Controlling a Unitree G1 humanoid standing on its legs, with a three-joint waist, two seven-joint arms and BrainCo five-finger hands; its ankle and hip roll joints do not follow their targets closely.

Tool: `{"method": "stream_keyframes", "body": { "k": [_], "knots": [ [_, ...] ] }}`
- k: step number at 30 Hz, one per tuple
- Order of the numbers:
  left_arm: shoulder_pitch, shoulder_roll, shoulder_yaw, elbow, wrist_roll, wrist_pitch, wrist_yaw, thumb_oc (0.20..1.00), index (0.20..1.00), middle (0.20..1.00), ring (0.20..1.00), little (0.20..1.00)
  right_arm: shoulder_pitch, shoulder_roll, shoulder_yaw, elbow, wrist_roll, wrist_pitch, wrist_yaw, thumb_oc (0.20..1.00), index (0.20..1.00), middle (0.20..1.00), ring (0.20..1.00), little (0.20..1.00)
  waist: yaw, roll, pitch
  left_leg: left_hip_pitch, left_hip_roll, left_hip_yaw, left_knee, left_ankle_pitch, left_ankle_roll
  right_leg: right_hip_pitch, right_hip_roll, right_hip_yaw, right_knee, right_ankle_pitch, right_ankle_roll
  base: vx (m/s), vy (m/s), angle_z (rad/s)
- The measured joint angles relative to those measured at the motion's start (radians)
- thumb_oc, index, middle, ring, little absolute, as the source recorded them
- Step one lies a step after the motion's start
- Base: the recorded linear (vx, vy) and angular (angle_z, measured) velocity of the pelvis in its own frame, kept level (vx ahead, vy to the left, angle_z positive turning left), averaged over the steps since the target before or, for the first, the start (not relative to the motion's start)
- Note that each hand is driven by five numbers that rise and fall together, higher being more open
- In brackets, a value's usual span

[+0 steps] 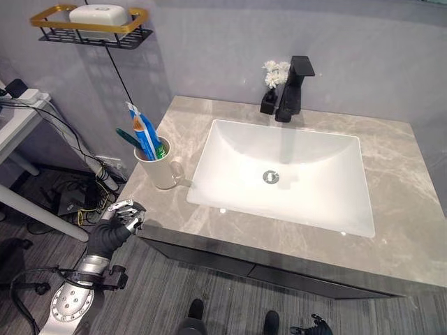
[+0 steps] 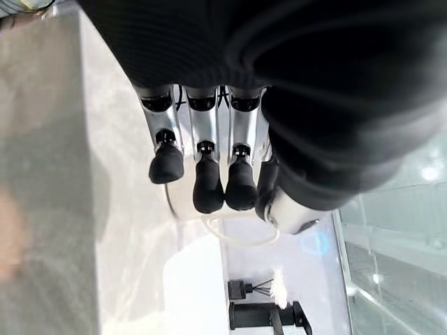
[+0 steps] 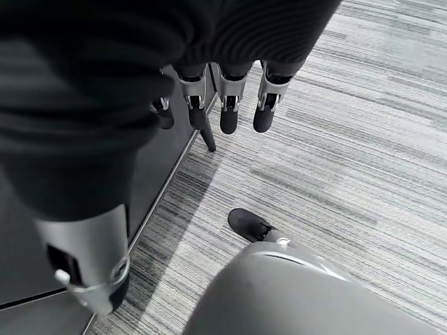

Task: Put brush and paste in cup on sink, flatten towel.

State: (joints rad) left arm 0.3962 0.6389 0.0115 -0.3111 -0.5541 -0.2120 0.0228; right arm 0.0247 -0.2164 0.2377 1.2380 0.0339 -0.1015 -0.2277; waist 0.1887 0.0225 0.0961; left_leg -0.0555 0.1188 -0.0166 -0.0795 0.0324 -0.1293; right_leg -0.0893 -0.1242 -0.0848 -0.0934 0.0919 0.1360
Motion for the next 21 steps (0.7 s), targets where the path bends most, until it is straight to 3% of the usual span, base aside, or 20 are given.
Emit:
{"method": "stream_keyframes", "body": {
  "k": [4, 10, 21],
  "knots": [
    [0.024, 0.003, 0.015, -0.002, -0.073, 0.013, -0.006, 0.200, 0.200, 0.200, 0.200, 0.200, 0.001, -0.005, -0.011, 0.014, 0.001, 0.000, 0.001, 1.000, 1.000, 1.000, 1.000, 1.000, -0.012, 0.010, 0.006, -0.008, 0.003, 0.024, -0.009, 0.001, -0.002, -0.027, 0.003, 0.022, 0.000, 0.004, 0.002, 0.01, 0.013, -0.15],
    [0.030, 0.005, 0.038, -0.002, -0.074, 0.027, -0.004, 0.200, 0.200, 0.200, 0.200, 0.200, 0.004, -0.020, -0.033, 0.043, 0.002, 0.019, 0.011, 1.000, 1.000, 1.000, 1.000, 1.000, -0.017, 0.025, 0.010, -0.017, 0.005, 0.028, -0.009, 0.001, -0.002, -0.041, 0.006, 0.025, 0.000, 0.009, -0.003, 0.00, 0.008, -0.03],
    [-0.003, 0.004, 0.023, 0.019, -0.073, 0.041, 0.003, 0.200, 0.200, 0.200, 0.200, 0.200, -0.050, -0.023, -0.033, 0.040, 0.012, 0.020, 0.010, 1.000, 1.000, 1.000, 1.000, 1.000, -0.029, 0.025, 0.011, -0.061, 0.008, 0.031, -0.009, 0.004, -0.005, -0.086, 0.009, 0.032, 0.000, 0.015, -0.005, 0.00, 0.000, 0.00]
  ]
}}
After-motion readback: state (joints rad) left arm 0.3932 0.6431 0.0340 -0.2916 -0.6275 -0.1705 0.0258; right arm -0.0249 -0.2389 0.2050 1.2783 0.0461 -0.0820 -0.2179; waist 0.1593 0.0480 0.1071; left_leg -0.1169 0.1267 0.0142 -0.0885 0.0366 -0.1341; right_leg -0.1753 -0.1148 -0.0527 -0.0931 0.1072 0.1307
